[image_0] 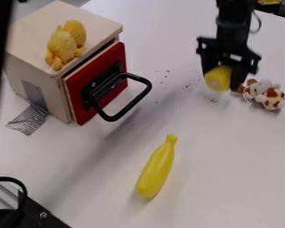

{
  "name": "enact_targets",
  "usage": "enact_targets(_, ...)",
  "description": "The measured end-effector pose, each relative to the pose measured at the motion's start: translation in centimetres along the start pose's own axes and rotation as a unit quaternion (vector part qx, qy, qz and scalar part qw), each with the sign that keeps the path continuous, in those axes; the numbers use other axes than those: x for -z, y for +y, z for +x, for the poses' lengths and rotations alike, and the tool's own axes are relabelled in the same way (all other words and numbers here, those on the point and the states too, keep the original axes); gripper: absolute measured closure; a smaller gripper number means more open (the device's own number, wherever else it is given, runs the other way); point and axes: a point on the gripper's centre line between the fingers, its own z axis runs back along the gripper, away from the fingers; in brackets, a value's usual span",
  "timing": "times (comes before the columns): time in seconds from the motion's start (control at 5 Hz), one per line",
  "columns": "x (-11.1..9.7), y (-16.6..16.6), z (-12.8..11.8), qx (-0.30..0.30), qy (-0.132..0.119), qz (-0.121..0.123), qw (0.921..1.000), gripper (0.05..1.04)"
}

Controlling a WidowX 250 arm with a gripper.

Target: Move the corn to the middle bottom of the table

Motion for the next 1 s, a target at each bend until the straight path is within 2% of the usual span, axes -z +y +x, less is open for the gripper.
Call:
enact_targets(0.2,-4.4,0.5,-4.0,0.010,-0.022,0.015,0.9996,0.339)
enact_targets(0.4,-4.9,2.0,-9.1,0.008,-0.004,0.038,0.9992,0.340)
enact_targets(0.8,-2.6,5.5,-20.1,-0.006,0.059,0.064,0.9961,0.339)
enact_targets(1.0,-1.8,5.9,-24.5,-0.004,0.072,0.063,0.9954,0.339)
